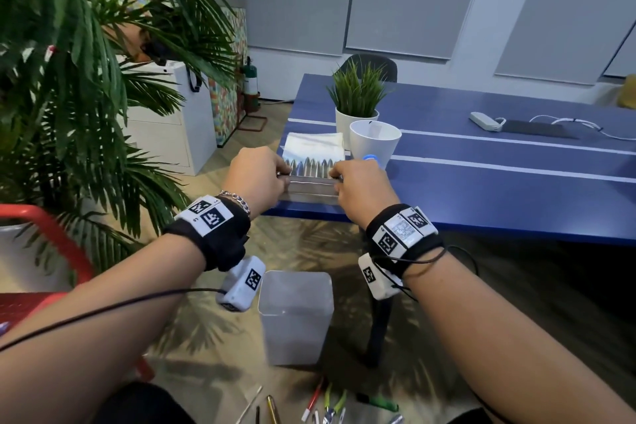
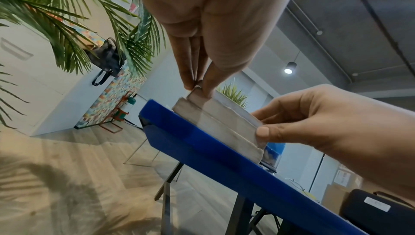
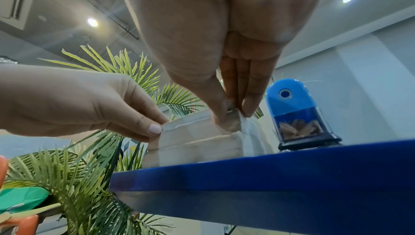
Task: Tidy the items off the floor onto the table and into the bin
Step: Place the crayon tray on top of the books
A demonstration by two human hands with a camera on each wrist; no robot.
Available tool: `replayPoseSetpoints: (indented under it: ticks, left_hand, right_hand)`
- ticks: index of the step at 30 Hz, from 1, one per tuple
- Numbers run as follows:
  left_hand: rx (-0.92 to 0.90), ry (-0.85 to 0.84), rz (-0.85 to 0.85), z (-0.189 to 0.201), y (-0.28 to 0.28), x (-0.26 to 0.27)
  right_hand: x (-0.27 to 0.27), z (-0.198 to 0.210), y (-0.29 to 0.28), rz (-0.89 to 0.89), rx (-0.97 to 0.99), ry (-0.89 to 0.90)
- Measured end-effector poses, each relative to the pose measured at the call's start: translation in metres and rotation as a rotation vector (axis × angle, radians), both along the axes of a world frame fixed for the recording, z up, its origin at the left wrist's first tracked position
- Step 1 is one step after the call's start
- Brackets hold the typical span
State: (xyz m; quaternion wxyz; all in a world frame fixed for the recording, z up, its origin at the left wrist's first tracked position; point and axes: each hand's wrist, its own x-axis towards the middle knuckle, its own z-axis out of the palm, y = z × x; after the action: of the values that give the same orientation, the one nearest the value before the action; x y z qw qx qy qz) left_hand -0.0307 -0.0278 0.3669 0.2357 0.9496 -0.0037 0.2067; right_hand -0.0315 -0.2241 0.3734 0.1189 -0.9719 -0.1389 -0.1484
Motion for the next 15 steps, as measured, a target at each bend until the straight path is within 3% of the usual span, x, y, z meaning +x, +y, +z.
replayPoseSetpoints:
  ticks: [9, 12, 15]
  left_hand:
    - [0.093, -0.043, -0.023, -0.001, -0.006, -0.011]
    - [0.082, -0.065, -0.032, -0.01, -0.007, -0.021]
    - [0.004, -0.223, -0.013, -0.039, -0.01, -0.045]
  right_hand:
    - [0.002, -0.01, 0.001, -0.005, 0.006, -0.015]
    - [-0.006, -0.021, -0.002, 0.031, 0.098, -0.026]
    - [-0.032, -0.041, -0.006, 0.126, 0.307, -0.126]
